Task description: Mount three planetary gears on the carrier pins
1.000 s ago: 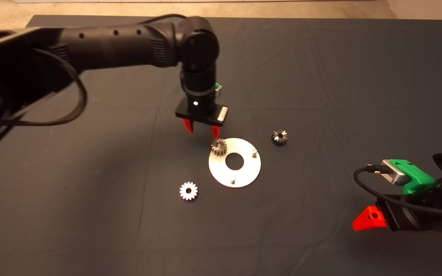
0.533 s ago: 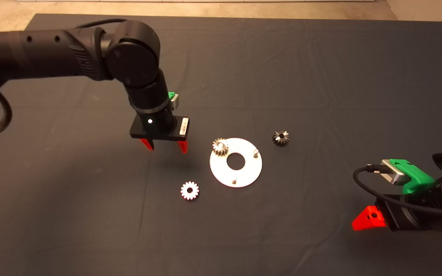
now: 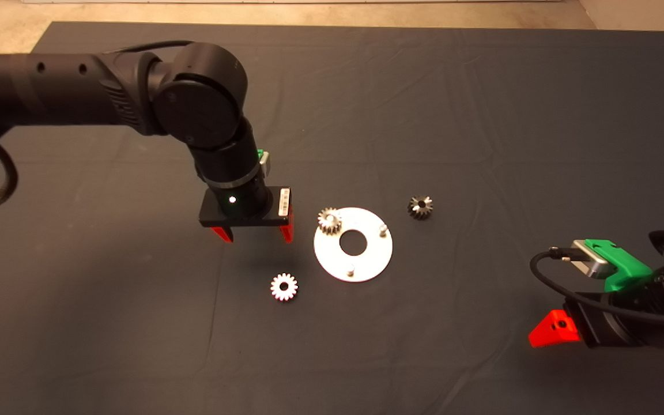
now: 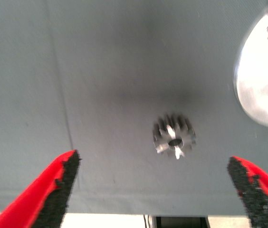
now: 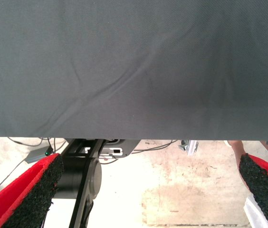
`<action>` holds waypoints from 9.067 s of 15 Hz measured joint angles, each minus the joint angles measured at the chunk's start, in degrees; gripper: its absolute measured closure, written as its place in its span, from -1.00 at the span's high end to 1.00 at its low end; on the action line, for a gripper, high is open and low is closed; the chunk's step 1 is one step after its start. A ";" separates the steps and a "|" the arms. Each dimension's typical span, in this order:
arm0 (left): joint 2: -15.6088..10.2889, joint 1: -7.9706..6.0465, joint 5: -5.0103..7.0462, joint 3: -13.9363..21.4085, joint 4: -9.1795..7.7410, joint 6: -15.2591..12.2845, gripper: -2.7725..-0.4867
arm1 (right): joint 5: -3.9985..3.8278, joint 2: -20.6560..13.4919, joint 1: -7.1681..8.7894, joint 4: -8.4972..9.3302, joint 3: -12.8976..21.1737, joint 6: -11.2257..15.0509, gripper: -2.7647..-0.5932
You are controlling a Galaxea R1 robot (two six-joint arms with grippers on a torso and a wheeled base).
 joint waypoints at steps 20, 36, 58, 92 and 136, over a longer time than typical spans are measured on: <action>0.16 6.58 -0.20 4.05 7.56 -9.66 0.85 | 0.00 0.79 0.00 0.00 0.00 0.00 0.99; 1.64 14.50 -2.84 3.37 15.45 -10.47 0.86 | 0.02 0.79 0.00 0.00 0.00 0.00 0.99; 3.04 15.02 -2.49 1.91 15.85 -8.84 0.26 | 0.00 0.82 0.00 0.00 0.00 0.00 0.99; 4.69 17.47 0.49 1.85 18.53 -2.59 0.03 | 0.02 0.96 0.00 0.00 0.00 0.00 0.99; 4.44 16.53 0.10 -2.64 15.95 1.02 -0.59 | 0.02 1.10 0.00 0.00 -0.02 0.00 0.99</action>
